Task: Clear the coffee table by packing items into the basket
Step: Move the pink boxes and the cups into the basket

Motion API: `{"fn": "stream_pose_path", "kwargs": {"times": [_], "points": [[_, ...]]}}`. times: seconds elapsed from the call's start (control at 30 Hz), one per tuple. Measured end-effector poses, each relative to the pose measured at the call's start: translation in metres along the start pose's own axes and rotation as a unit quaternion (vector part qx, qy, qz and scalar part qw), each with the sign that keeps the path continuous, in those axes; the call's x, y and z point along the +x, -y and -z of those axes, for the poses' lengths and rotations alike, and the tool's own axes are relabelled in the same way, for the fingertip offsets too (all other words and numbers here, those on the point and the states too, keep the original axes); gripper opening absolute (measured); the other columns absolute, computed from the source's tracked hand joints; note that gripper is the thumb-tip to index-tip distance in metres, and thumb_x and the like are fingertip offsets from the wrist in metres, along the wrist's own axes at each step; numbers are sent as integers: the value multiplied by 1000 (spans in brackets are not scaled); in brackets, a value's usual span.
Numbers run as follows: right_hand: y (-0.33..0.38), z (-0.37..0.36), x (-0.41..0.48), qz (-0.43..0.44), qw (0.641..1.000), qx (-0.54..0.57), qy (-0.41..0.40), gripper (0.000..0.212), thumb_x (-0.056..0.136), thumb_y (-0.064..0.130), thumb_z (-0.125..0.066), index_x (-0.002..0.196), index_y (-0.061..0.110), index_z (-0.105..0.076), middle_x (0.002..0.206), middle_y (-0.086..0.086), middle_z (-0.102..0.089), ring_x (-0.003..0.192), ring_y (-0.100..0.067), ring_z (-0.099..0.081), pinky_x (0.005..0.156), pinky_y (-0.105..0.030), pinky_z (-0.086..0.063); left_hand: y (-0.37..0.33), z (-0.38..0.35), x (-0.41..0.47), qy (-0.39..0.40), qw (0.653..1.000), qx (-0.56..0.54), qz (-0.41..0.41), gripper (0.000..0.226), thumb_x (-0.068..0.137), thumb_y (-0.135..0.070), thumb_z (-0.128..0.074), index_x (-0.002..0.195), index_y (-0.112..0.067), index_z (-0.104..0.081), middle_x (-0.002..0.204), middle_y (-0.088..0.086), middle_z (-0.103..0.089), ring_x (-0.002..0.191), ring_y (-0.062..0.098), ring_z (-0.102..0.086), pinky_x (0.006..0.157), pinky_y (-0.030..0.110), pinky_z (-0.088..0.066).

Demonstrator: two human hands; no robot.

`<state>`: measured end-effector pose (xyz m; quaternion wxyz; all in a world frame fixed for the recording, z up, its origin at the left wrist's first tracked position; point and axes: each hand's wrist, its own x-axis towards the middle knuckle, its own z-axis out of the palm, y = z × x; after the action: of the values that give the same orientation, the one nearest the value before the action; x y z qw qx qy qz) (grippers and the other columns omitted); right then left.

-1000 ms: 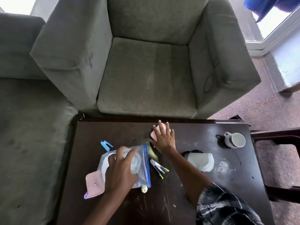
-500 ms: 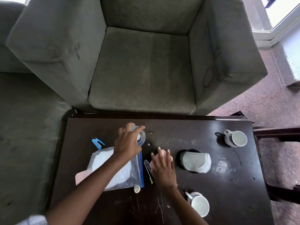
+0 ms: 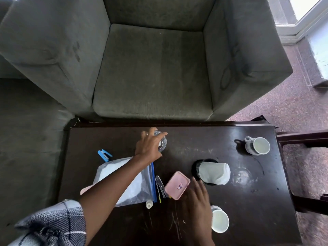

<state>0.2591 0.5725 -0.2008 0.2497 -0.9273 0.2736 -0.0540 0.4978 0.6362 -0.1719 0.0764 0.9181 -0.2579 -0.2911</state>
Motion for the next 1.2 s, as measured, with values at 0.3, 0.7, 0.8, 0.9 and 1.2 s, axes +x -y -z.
{"fn": "stream_pose_path", "kwargs": {"times": [0.3, 0.7, 0.8, 0.9, 1.2], "points": [[-36, 41, 32, -521, 710, 457, -123, 27, 88, -9, -48, 113, -1, -56, 95, -20, -60, 64, -22, -64, 54, -18, -55, 7, -7, 5, -1, 999, 32, -26, 87, 73, -23, -74, 143, -40, -25, 148, -3, -24, 126, 29, -32, 91, 42, -49], [-39, 37, 80, -419, 767, 484, 43, 34, 75, -14, -66, 103, 4, -61, 88, -12, -66, 71, -20, -65, 56, -18, -56, 48, -27, -2, -34, 966, -249, 59, 112, 60, -31, -85, 149, -23, -16, 148, 7, -36, 136, 24, -36, 108, 36, -33], [-28, 34, 98, -381, 797, 463, 69, 30, 77, -13, -64, 99, 5, -59, 80, -6, -64, 54, -1, -64, 51, -12, -52, 49, -32, -1, -41, 957, -281, 56, 105, 62, -25, -85, 147, -19, -24, 143, 9, -39, 132, 23, -40, 107, 33, -35], [-19, 23, 111, -363, 801, 469, 87, 35, 76, -8, -68, 109, 1, -60, 86, -10, -68, 65, -11, -67, 54, -18, -54, 49, -37, -2, -56, 948, -309, 51, 98, 64, -21, -84, 145, -19, -29, 142, 7, -43, 129, 20, -44, 106, 31, -36], [10, -8, 136, -371, 784, 490, 86, 38, 73, -7, -72, 104, 13, -60, 89, 2, -66, 84, -24, -64, 60, -18, -57, 57, -37, 5, -30, 970, -238, 39, 100, 66, -34, -81, 147, -27, -23, 139, 11, -44, 126, 25, -47, 102, 35, -42]]}}
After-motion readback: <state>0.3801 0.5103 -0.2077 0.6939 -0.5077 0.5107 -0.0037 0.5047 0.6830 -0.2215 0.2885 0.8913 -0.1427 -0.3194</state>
